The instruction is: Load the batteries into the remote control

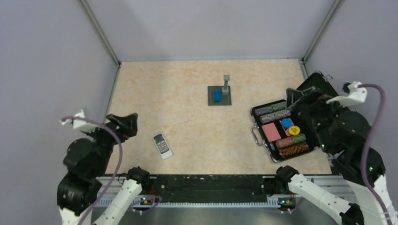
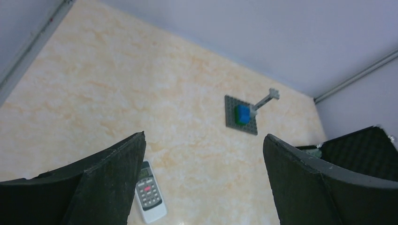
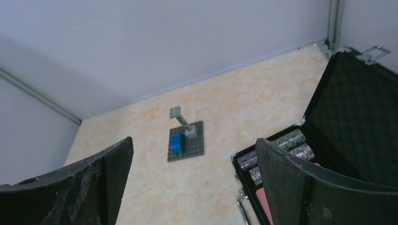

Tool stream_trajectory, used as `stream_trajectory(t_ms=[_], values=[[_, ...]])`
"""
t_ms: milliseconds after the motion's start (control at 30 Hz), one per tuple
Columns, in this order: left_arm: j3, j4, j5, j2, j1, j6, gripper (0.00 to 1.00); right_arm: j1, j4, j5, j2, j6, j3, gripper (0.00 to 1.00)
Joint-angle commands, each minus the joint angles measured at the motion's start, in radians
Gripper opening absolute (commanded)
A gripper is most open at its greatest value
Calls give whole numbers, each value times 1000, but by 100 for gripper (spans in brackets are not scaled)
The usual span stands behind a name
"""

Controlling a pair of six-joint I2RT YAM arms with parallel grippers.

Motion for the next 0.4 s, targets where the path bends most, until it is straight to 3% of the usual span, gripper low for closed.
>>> stream_trajectory(t_ms=[0,367], values=[[84,-38,-60,-55,-1,83,99,-5,15,86,-30,-87,68,99],[119,-61,-93,-91,0,89,99,-4,25,80,-52,-65,77,99]])
